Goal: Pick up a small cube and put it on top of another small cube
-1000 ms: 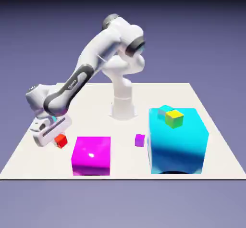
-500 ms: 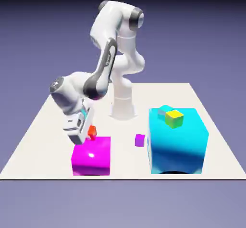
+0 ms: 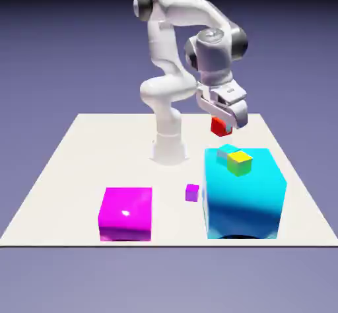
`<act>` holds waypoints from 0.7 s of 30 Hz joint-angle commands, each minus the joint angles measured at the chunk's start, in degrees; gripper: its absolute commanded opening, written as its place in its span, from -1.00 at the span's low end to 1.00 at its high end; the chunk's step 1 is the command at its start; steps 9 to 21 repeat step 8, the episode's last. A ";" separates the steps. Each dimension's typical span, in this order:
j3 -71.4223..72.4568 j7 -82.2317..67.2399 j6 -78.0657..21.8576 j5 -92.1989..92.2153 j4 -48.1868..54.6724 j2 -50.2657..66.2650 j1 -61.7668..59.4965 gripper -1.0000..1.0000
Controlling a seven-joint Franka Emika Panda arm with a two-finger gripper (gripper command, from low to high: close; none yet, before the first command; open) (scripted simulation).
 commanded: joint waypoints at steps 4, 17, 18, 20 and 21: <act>0.35 -1.97 10.02 2.34 -6.79 3.44 1.00 -1.00; 0.28 -1.54 7.85 1.84 -5.31 2.69 0.78 1.00; 0.28 -1.54 7.85 1.84 -5.31 2.69 0.78 1.00; 0.28 -1.54 7.85 1.84 -5.31 2.69 0.78 1.00; 0.28 -1.54 7.85 1.84 -5.31 2.69 0.78 1.00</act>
